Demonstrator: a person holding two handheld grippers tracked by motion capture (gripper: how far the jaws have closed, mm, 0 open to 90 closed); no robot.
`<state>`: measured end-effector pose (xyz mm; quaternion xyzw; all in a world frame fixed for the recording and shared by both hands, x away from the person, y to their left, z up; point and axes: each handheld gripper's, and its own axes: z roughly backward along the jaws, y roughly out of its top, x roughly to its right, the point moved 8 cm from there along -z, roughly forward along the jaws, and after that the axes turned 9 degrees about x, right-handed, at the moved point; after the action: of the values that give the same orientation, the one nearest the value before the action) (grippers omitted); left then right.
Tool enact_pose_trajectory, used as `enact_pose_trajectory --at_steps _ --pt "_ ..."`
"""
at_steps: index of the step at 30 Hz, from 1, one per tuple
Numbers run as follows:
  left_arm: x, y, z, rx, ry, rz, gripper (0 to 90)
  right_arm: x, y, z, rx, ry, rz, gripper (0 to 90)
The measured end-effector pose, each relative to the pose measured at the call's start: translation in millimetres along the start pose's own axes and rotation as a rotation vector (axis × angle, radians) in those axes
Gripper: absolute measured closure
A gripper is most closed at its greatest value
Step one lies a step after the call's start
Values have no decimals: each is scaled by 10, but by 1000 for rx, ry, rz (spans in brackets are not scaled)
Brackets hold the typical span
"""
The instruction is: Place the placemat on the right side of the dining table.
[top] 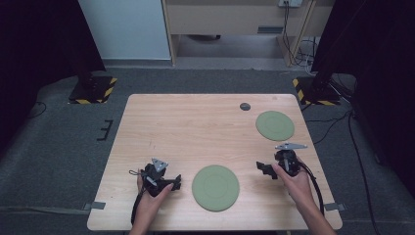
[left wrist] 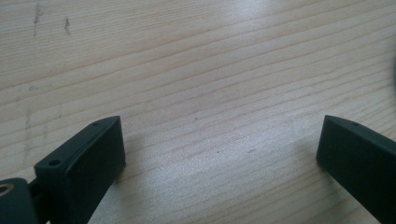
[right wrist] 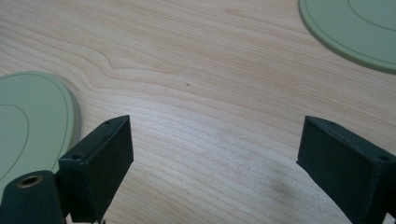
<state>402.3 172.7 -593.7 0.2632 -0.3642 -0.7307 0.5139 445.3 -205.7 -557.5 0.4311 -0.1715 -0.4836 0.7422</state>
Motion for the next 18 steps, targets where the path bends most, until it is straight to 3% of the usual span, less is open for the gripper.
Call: enact_pose_trajectory --at_steps 7,18 --pt "3 -1 1 0 -2 -1 6 -36 -90 -134 -11 -19 -15 100" --pt "4 -1 1 0 -2 -2 6 -25 -155 -285 -23 -65 -1 74"
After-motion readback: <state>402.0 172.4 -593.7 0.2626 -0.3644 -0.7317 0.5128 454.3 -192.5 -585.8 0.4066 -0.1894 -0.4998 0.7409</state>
